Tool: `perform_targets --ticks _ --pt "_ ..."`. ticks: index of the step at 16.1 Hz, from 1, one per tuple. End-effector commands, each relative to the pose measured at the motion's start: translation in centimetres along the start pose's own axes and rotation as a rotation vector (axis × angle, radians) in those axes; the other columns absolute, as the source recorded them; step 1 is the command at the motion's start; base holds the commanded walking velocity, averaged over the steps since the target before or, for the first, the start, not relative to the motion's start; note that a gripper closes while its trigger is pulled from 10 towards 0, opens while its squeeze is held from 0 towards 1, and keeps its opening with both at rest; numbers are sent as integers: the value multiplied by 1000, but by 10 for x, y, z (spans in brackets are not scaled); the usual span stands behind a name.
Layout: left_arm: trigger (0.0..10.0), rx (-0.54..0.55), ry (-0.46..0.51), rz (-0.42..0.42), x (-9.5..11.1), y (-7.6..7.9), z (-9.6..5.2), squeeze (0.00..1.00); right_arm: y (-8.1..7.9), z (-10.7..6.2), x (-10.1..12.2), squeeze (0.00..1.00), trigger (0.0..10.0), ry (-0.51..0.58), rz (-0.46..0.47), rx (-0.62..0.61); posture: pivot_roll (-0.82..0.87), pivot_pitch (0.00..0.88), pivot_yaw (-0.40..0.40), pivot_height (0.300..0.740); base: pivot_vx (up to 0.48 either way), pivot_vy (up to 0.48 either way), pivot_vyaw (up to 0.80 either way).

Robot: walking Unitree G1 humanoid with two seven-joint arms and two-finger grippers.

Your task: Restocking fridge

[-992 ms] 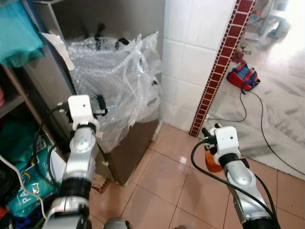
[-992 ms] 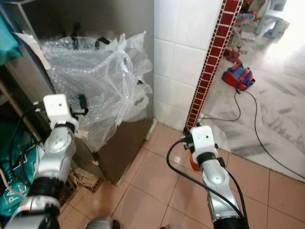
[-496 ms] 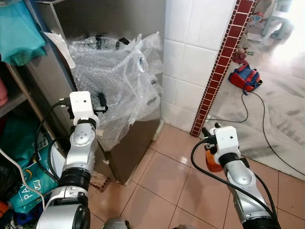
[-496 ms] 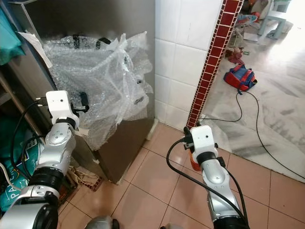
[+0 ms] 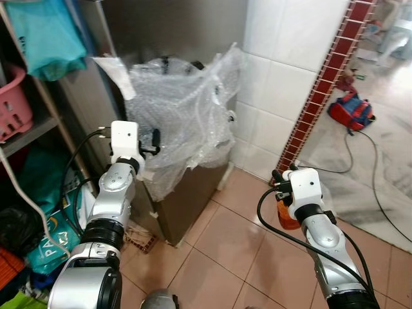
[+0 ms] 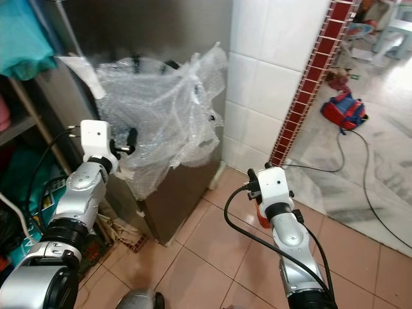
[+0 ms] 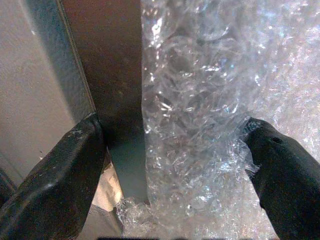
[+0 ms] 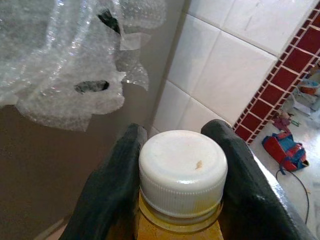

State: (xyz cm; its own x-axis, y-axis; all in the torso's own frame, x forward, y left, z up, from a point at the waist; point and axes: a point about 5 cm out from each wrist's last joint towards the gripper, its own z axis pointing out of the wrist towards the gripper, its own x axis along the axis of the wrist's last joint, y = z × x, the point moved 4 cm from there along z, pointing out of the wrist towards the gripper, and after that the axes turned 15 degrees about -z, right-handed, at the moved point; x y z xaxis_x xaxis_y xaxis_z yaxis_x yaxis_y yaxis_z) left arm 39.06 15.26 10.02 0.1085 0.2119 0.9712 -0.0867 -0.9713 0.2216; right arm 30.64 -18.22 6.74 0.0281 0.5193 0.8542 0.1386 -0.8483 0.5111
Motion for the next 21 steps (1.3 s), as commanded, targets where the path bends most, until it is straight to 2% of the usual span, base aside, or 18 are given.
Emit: perform_targets --ticks 1,7,10,11,12,17,19,20,21 --pt "10000 -43 -147 -1 -37 11 -6 0 3 2 6 0 10000 23 -9 -8 10 3 -4 740 0 0 0" --pt "10000 -34 -97 -7 -24 5 -3 0 4 5 7 0 10000 25 -12 -13 16 0 -5 740 0 0 0" --pt "10000 28 -37 -7 -13 -3 -1 0 4 6 8 0 10000 28 -13 -14 15 0 -4 740 0 0 0" --pt "10000 71 23 -13 -2 -9 0 0 4 6 8 0 10000 30 -13 -15 14 0 -3 740 0 0 0" --pt "10000 143 80 -23 10 -22 -1 0 5 6 8 0 10000 30 -14 -18 16 0 -4 740 0 0 0" --pt "10000 211 125 -34 20 -37 -2 0 5 6 8 0 10000 32 -12 -17 17 0 -5 740 0 0 0" --pt "10000 186 96 -61 16 -36 -1 0 5 5 8 0 10000 30 -11 -18 17 1 -5 740 0 0 0" --pt "10000 126 56 -69 9 -27 1 0 5 5 7 0 10000 29 -10 -18 16 2 -5 740 0 0 0" --pt "10000 24 2 -61 1 -10 4 0 5 5 7 0 10000 28 -11 -19 16 2 -6 740 0 0 0"
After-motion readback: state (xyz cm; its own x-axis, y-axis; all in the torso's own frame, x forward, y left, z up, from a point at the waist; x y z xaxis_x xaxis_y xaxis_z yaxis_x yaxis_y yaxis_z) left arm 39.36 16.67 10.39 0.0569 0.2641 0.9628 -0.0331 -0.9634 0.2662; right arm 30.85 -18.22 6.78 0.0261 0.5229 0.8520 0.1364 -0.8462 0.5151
